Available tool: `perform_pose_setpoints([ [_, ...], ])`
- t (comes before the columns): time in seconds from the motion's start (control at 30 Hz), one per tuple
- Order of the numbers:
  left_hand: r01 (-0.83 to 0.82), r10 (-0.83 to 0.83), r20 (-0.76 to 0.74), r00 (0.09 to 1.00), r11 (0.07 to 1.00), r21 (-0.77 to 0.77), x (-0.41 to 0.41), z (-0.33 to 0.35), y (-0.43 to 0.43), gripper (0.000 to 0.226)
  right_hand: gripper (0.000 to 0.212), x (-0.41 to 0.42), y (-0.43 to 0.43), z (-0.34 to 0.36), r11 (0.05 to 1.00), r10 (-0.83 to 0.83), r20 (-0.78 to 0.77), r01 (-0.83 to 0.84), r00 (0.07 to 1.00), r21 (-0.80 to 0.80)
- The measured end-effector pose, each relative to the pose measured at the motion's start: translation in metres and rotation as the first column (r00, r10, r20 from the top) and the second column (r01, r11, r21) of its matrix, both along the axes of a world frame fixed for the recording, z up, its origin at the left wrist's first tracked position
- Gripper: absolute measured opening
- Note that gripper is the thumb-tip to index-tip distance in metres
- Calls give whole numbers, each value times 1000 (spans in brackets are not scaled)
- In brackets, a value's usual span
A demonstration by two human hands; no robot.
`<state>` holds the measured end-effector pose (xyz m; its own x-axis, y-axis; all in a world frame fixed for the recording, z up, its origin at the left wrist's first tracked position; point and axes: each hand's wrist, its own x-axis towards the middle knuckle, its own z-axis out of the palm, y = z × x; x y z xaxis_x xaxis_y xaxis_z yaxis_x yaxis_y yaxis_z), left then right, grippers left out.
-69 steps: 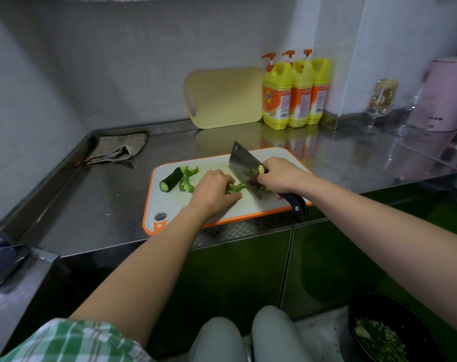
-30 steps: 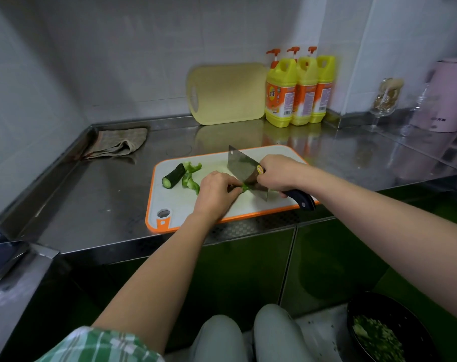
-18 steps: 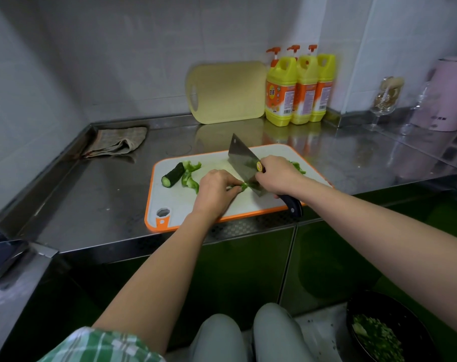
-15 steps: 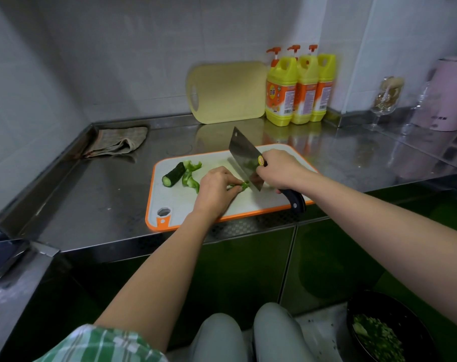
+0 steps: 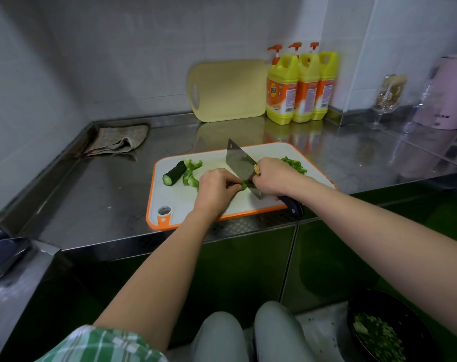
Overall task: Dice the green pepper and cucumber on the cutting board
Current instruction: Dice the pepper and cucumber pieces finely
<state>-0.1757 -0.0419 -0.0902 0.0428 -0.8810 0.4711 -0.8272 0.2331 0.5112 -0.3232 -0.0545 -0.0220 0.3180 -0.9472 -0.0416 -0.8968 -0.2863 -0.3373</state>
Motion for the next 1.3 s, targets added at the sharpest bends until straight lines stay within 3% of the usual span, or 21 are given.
perform_pose_setpoints([
  [0.17, -10, 11, -28, 1000, 1000, 9, -1, 1, 2, 11, 26, 1, -3, 1, 996, -7, 52, 11, 999, -84],
  [0.27, -10, 10, -21, 1000, 1000, 12, -1, 2, 3, 11, 18, -4, -1, 13, 1000, -1, 79, 2, 997, -12],
  [0.37, -16, 16, -29, 999, 1000, 10, -1, 2, 3, 11, 19, -4, 5, 22, 998, 30, 4, -31, 1000, 57],
  [0.6, -23, 23, -40, 999, 1000, 15, -1, 3, 3, 10, 17, -3, 7, 18, 994, 46, 1, -46, 999, 98],
  [0.7, -16, 16, -29, 999, 1000, 11, -1, 1, 2, 11, 13, 3, 4, 5, 999, 17, 16, -18, 1000, 41],
  [0.87, -5, 5, 6, 1000, 1000, 6, -1, 1, 3, 13, 25, 5, 1, -3, 996, -23, 66, 29, 998, -86],
  [1.07, -42, 42, 1, 999, 999, -15, -1, 2, 4, 9, 21, -6, 6, 13, 1000, -3, 73, 1, 997, 29],
  [1.3, -74, 74, -1, 997, 997, -23, -2, 2, 5, 8, 23, -5, 14, 16, 1000, 11, 55, -12, 998, 28],
])
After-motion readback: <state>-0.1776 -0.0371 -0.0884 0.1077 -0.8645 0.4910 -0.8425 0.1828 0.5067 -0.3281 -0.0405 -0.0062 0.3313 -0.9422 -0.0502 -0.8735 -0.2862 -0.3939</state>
